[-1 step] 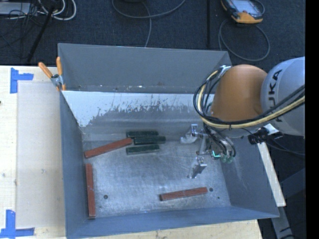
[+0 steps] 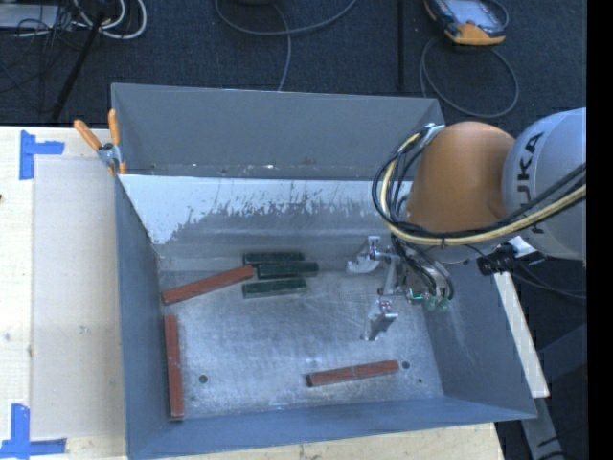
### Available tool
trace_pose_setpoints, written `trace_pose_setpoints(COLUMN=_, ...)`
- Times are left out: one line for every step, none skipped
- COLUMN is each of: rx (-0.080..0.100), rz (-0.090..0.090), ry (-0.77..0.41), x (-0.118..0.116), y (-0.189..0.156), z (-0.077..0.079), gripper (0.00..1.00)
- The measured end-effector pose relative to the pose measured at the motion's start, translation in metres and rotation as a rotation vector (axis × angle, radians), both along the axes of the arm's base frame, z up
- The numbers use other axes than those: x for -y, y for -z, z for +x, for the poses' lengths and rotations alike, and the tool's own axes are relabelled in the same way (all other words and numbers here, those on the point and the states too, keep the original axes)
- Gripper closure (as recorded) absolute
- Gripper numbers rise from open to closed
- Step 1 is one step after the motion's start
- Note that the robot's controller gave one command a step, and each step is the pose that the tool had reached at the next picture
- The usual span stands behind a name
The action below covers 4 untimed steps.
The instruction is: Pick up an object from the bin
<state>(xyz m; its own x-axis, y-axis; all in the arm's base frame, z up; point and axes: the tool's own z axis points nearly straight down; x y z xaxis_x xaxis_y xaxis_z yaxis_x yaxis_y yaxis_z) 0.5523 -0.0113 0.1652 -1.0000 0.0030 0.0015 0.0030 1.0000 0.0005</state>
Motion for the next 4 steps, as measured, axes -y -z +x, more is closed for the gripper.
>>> trace_pose_setpoints(rx=0.007, rz=0.001, ry=0.057, x=0.013, y=0.036, z=-0.016, gripper=0.0)
trace_pose_setpoints(rx=0.012, rz=0.0, ry=0.09, x=0.005, y=0.09, z=-0.058, gripper=1.0)
trace_pose_setpoints(rx=0.012, rz=0.0, ry=0.089, x=0.005, y=0.09, z=-0.058, gripper=1.0)
trace_pose_setpoints(rx=-0.007, rz=0.0, ry=0.092, x=0.002, y=0.053, z=-0.058, gripper=1.0)
